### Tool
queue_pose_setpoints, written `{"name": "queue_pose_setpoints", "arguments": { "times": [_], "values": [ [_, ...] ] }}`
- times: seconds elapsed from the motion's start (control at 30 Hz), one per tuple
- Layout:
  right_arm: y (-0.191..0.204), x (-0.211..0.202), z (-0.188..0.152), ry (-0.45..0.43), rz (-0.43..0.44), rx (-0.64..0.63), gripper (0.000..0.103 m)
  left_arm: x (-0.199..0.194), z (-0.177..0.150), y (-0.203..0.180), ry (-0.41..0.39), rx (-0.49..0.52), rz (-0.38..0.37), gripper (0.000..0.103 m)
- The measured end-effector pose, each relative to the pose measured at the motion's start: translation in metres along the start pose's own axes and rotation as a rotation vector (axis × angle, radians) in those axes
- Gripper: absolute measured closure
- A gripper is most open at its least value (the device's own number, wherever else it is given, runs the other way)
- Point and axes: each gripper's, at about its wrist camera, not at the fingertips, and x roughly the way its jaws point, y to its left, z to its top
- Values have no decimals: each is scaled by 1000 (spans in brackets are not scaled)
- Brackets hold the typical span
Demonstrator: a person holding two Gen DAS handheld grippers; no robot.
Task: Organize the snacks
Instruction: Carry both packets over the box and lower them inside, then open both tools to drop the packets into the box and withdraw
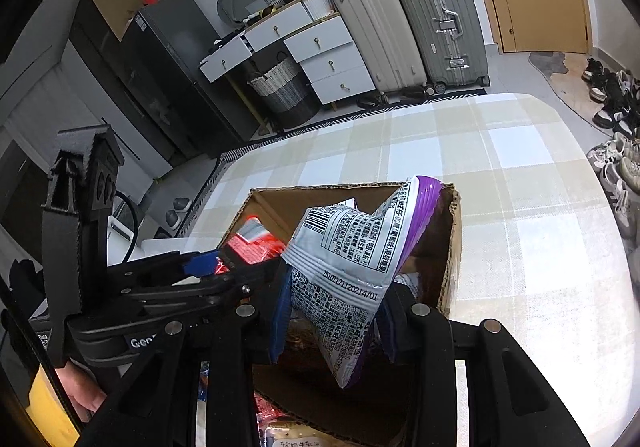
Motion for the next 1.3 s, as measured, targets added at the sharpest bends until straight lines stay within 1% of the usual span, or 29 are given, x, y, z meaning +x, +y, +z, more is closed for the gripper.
{"name": "queue_pose_setpoints", "arguments": {
  "times": [0.1, 0.2, 0.37, 0.6, 0.67, 0.77, 0.9, 1.07, 1.2, 1.3],
  "values": [
    [1, 1, 0, 0, -9, -5, 66, -8, -5, 0, -1, 13, 22, 53],
    [1, 2, -1, 4, -9, -7, 66, -15, -8, -2, -8, 23, 9, 53],
    [2, 1, -1, 8, -6, -5, 66, -24, -8, -3, -18, 22, 20, 51],
    [3, -2, -1, 8, -17, -9, 62, -36, -10, -2, -29, 16, 23, 51],
    [4, -3, -1, 5, -25, -10, 59, -40, -12, -1, -29, 9, 26, 50],
    [4, -5, -1, 4, -23, -7, 58, -44, -13, 1, -29, 5, 33, 46],
    [7, -14, -1, -16, -35, -20, 58, -51, -18, 2, -32, 2, 37, 46],
    [10, -30, -5, -34, -36, -16, 58, -66, -25, 5, -39, -27, 20, 45],
    [17, -46, -10, -45, -39, -30, 58, -85, -37, 5, -59, -45, 11, 40],
    [23, -59, -16, -54, -39, -41, 58, -103, -50, 0, -83, -48, 11, 39]
  ]
}}
